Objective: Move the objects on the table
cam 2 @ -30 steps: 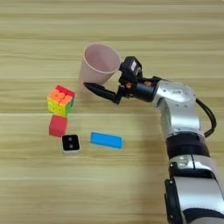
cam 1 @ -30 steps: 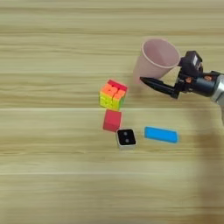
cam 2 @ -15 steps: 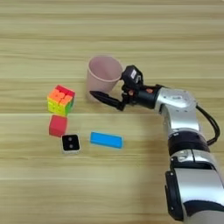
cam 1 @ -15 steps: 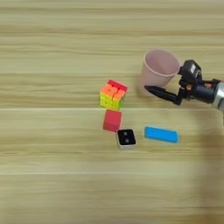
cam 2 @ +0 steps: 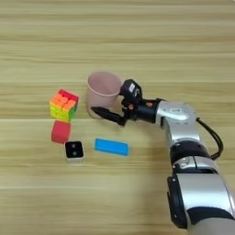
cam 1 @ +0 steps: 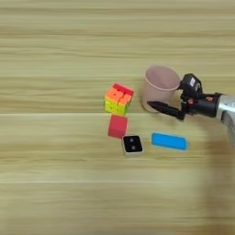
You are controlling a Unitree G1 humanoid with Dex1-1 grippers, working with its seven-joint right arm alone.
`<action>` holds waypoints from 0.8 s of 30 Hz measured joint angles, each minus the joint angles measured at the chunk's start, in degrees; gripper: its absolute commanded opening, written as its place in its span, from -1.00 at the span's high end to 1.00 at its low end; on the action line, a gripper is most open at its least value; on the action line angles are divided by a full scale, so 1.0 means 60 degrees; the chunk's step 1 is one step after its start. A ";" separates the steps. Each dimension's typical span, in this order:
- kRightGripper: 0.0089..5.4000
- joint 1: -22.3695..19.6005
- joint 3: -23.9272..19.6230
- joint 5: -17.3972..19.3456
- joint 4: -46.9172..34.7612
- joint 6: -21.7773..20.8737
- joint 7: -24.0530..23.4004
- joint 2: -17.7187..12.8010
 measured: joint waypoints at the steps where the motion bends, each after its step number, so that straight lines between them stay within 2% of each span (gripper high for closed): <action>1: -0.54 -0.0009 0.0009 -0.0016 0.0047 -0.0013 -0.0004 0.0020; 18: -0.54 -0.0090 0.0086 -0.0381 0.0531 -0.0265 -0.0091 0.0083; 19: -0.64 -0.0093 0.0092 -0.0387 0.0544 -0.0294 -0.0110 0.0086; 24: -0.85 -0.0097 0.0122 -0.0440 0.0675 -0.0384 -0.0202 0.0104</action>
